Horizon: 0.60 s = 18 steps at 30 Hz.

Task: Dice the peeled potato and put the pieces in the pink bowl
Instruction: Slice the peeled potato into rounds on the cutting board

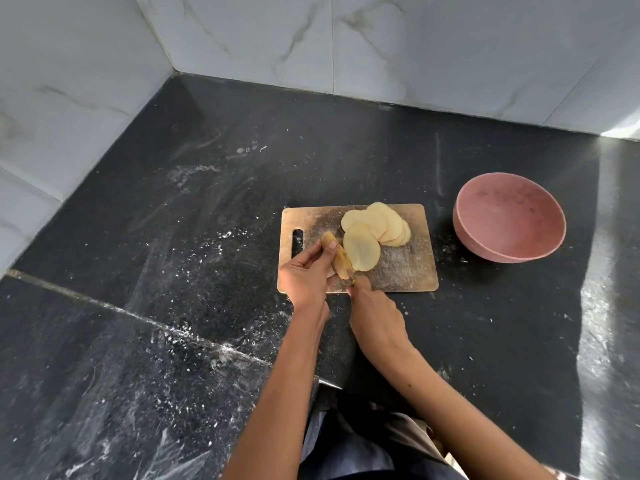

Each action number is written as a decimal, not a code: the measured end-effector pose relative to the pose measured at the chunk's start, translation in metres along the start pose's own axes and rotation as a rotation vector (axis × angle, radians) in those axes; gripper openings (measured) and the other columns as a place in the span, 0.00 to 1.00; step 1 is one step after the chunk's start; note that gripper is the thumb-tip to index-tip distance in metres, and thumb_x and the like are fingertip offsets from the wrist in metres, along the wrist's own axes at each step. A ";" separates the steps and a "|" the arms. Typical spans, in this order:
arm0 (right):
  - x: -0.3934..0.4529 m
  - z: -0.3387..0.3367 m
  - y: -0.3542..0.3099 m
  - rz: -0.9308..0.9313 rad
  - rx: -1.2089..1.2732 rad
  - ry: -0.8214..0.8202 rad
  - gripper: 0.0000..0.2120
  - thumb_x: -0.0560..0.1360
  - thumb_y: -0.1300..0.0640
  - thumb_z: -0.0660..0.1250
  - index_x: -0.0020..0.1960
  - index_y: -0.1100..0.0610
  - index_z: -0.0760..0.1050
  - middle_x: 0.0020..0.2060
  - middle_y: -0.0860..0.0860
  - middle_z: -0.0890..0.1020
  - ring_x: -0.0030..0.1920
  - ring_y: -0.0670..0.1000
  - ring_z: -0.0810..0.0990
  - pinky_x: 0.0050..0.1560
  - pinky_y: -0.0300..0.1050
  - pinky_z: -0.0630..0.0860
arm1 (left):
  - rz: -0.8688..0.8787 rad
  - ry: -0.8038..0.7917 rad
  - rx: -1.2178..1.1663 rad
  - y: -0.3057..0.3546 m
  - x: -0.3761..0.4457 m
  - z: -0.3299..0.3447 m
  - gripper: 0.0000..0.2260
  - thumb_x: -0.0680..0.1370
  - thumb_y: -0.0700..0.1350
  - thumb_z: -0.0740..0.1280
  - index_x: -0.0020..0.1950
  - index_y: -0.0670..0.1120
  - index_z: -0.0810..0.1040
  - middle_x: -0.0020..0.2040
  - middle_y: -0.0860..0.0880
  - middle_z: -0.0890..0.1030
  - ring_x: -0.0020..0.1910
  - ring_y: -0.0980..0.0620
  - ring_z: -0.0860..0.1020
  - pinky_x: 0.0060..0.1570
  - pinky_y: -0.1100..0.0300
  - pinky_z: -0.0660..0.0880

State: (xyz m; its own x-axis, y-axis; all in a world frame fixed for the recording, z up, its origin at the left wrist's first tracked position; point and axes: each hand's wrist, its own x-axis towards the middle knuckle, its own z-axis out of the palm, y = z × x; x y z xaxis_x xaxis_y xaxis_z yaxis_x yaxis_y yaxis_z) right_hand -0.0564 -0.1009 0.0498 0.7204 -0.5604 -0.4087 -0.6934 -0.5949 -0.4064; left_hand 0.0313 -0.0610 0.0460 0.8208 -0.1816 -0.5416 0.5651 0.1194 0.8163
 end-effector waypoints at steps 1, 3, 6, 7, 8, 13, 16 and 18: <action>-0.002 0.000 0.001 0.002 0.007 -0.001 0.06 0.83 0.60 0.51 0.58 0.58 0.63 0.51 0.58 0.80 0.53 0.62 0.78 0.41 0.48 0.66 | 0.003 0.010 0.009 -0.001 0.000 0.001 0.13 0.72 0.35 0.73 0.56 0.37 0.81 0.48 0.42 0.84 0.46 0.48 0.84 0.37 0.54 0.82; -0.006 -0.001 0.004 0.007 0.020 0.002 0.03 0.83 0.60 0.51 0.55 0.57 0.62 0.50 0.59 0.80 0.52 0.62 0.78 0.40 0.49 0.65 | 0.011 0.012 0.030 -0.003 -0.001 0.002 0.14 0.72 0.35 0.74 0.57 0.37 0.81 0.49 0.41 0.84 0.49 0.46 0.83 0.37 0.54 0.82; -0.007 0.000 0.001 0.010 -0.005 0.000 0.07 0.83 0.60 0.50 0.59 0.59 0.62 0.51 0.59 0.80 0.53 0.63 0.78 0.40 0.48 0.66 | 0.019 0.002 0.048 -0.005 0.000 0.000 0.14 0.72 0.36 0.74 0.57 0.38 0.81 0.49 0.42 0.84 0.48 0.47 0.84 0.36 0.55 0.82; -0.005 0.000 -0.001 0.011 -0.011 -0.002 0.07 0.82 0.61 0.51 0.59 0.59 0.62 0.52 0.59 0.80 0.53 0.62 0.78 0.41 0.49 0.66 | 0.017 -0.005 0.044 -0.005 0.000 -0.002 0.13 0.72 0.36 0.74 0.57 0.39 0.81 0.48 0.43 0.85 0.47 0.48 0.84 0.36 0.55 0.82; -0.002 -0.001 -0.004 0.009 -0.010 -0.003 0.07 0.82 0.62 0.51 0.59 0.59 0.63 0.52 0.59 0.80 0.54 0.62 0.78 0.42 0.49 0.66 | 0.013 -0.011 0.040 -0.004 0.001 -0.004 0.13 0.72 0.36 0.74 0.56 0.39 0.81 0.47 0.43 0.85 0.45 0.49 0.84 0.35 0.55 0.82; 0.009 -0.003 -0.014 -0.014 -0.021 0.008 0.10 0.80 0.65 0.52 0.61 0.60 0.64 0.54 0.59 0.79 0.55 0.61 0.79 0.42 0.49 0.66 | 0.001 0.013 0.055 -0.001 0.003 -0.005 0.12 0.73 0.36 0.73 0.55 0.39 0.82 0.45 0.44 0.85 0.36 0.54 0.83 0.28 0.61 0.79; -0.002 0.000 -0.005 -0.015 -0.032 -0.010 0.10 0.82 0.62 0.51 0.63 0.59 0.62 0.53 0.59 0.79 0.54 0.62 0.78 0.42 0.49 0.66 | -0.001 0.012 0.051 0.000 0.003 -0.006 0.13 0.73 0.36 0.73 0.56 0.39 0.81 0.45 0.44 0.85 0.38 0.53 0.84 0.32 0.58 0.81; -0.014 0.002 0.003 0.000 -0.005 -0.035 0.09 0.84 0.56 0.49 0.61 0.58 0.62 0.50 0.59 0.80 0.53 0.62 0.79 0.42 0.49 0.66 | -0.005 -0.008 0.041 0.001 0.002 -0.005 0.13 0.73 0.36 0.73 0.57 0.39 0.81 0.45 0.45 0.85 0.40 0.53 0.84 0.32 0.59 0.81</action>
State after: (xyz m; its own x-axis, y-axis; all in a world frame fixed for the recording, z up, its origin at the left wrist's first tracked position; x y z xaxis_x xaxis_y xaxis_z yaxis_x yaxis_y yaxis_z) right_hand -0.0684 -0.0938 0.0528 0.7195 -0.5400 -0.4366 -0.6931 -0.5977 -0.4029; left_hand 0.0334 -0.0560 0.0446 0.8169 -0.1904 -0.5444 0.5655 0.0788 0.8210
